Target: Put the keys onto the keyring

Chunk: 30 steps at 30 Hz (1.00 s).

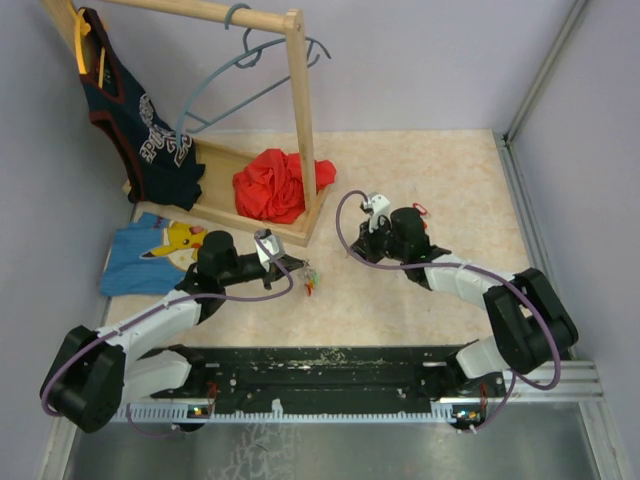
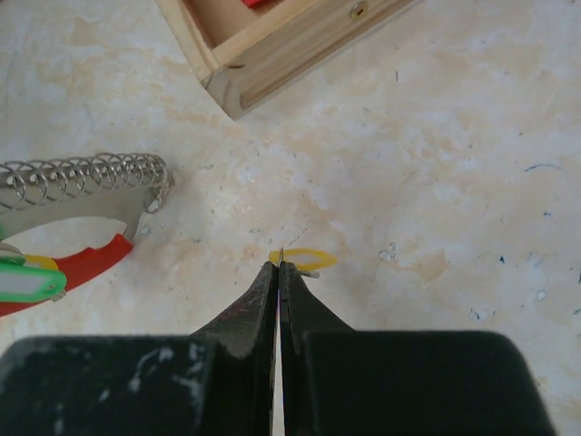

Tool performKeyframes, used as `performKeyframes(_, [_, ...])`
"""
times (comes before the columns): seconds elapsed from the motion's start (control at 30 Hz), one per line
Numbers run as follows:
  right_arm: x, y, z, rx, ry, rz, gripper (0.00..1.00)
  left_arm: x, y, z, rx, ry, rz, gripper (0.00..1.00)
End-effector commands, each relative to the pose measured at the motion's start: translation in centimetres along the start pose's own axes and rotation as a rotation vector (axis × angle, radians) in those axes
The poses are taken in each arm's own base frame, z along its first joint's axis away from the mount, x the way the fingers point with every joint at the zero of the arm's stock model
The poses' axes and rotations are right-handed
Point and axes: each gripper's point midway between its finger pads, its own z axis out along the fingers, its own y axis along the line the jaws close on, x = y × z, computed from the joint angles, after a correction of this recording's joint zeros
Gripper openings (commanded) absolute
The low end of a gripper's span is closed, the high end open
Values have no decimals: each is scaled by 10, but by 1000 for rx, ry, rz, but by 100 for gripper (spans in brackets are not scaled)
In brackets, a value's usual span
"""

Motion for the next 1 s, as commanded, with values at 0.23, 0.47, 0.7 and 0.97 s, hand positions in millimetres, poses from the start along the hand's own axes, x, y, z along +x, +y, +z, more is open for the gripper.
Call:
performKeyframes(0.23, [52, 6, 0, 36, 85, 31, 0, -7, 1, 1, 12, -23, 35, 0])
performKeyframes(0.47, [83, 10, -3, 58, 181, 62, 0, -6, 1, 1, 13, -20, 33, 0])
performKeyframes(0.7, [88, 13, -10, 71, 248, 93, 9, -7, 1, 0, 6, -22, 36, 0])
performKeyframes(0.97, [75, 16, -16, 83, 316, 121, 33, -8, 1, 0, 5, -24, 39, 0])
